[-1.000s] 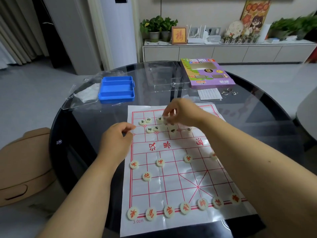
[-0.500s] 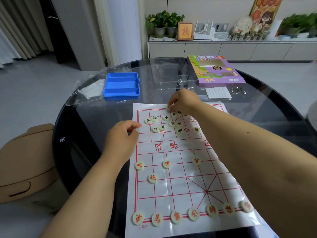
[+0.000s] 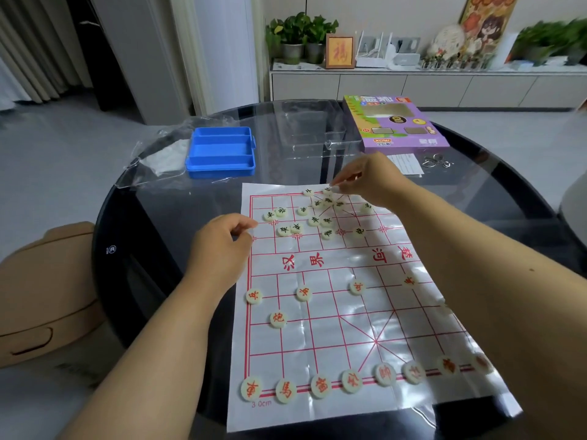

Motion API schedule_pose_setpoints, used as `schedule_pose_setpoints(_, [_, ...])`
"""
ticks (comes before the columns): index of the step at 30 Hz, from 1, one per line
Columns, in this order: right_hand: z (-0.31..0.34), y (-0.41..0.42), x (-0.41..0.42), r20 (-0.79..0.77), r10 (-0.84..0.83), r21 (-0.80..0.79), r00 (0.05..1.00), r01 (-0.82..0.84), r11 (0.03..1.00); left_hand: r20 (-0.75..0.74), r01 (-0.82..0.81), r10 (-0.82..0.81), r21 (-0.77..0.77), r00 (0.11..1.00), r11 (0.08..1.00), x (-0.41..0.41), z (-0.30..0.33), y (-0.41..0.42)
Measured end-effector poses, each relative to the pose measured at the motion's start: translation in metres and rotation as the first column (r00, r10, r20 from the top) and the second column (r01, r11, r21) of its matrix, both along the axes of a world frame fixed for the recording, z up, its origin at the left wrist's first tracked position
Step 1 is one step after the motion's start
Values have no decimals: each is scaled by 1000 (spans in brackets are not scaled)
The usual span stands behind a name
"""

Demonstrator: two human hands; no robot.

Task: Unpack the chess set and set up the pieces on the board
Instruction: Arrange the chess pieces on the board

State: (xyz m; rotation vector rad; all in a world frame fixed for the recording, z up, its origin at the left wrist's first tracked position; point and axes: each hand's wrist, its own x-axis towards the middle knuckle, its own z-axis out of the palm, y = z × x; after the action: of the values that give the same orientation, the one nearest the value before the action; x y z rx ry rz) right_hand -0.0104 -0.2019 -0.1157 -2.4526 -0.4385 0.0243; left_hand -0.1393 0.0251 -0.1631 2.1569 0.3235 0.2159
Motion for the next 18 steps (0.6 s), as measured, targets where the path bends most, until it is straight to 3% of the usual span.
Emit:
schedule_pose_setpoints(11, [1,19,-11,27,107,-48,994,-106,993,9,-1,1,8,1000,1000,0,-1,2])
schedule_pose_setpoints(18, [-4,17,-10,22,76,-32,997,-76,997,6,7,-7,13,1000,1000,1,-1,2])
